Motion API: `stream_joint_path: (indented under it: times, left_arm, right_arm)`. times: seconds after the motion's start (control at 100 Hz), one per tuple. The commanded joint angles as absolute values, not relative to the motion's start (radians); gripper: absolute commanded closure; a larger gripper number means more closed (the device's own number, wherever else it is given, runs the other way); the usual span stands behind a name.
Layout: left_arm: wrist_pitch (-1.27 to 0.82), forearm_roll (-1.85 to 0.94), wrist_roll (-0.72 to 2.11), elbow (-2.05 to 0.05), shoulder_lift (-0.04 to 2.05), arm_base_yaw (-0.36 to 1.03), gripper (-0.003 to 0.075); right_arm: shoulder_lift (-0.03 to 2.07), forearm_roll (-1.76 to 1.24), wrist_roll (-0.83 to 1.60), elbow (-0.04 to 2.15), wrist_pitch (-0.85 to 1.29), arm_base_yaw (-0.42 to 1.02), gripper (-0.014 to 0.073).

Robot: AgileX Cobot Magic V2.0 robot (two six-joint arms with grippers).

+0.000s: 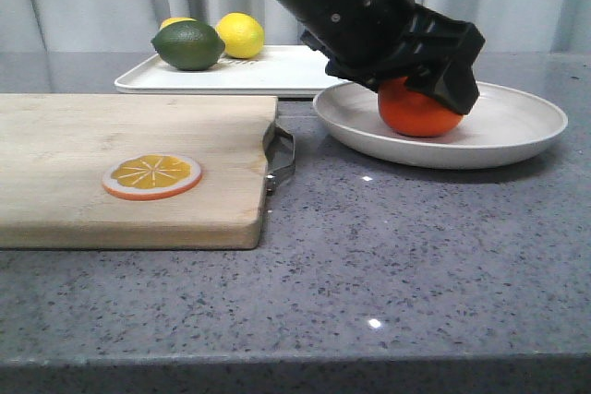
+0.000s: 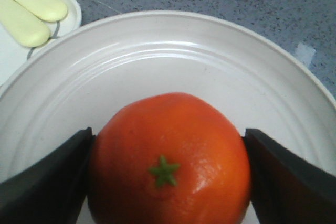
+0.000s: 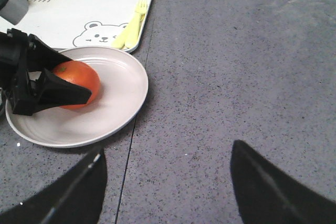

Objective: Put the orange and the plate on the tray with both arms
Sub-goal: 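Lift the orange with the left gripper and carry it over the plate, then lower the orange onto the plate, open the left gripper and withdraw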

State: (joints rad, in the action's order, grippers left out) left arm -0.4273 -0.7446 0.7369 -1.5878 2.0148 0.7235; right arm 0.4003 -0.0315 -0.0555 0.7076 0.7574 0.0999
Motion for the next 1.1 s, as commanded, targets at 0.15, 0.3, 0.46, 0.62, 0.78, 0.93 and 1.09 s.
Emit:
stream_joint_path:
  times: [0.15,0.3,0.46,0.62,0.78,0.93,1.09]
  left_arm:
    - [-0.393,-0.769,0.730,-1.618,1.959,0.729,0.0232]
    - [-0.429,-0.769,0.730,-1.630,1.959,0.729,0.0043]
    - [-0.467,-0.769,0.706,-1.658,1.947,0.729,0.0057]
    - [-0.471,-0.766,0.701,-1.658,1.890,0.729,0.0058]
    - [-0.487,-0.690,0.633,-1.658,1.812,0.729,0.0058]
    - [-0.491,-0.569,0.564,-1.635,1.729,0.720,0.0060]
    - [-0.479,-0.549,0.553,-1.550,1.617,0.666,0.0062]
  right_arm:
    - [0.417,-0.030,-0.053,0.742,0.688,0.101,0.0085]
    - [0.417,-0.030,-0.053,0.742,0.689,0.101,0.0085]
    - [0.417,-0.030,-0.053,0.742,0.691,0.101,0.0085]
    - [0.417,-0.030,-0.053,0.742,0.693,0.101,0.0085]
    - [0.417,-0.030,-0.053,0.742,0.695,0.101,0.0085]
    - [0.417,-0.030,-0.053,0.742,0.700,0.101,0.0085]
    - [0.417,-0.030,-0.053,0.742,0.708,0.101,0.0085]
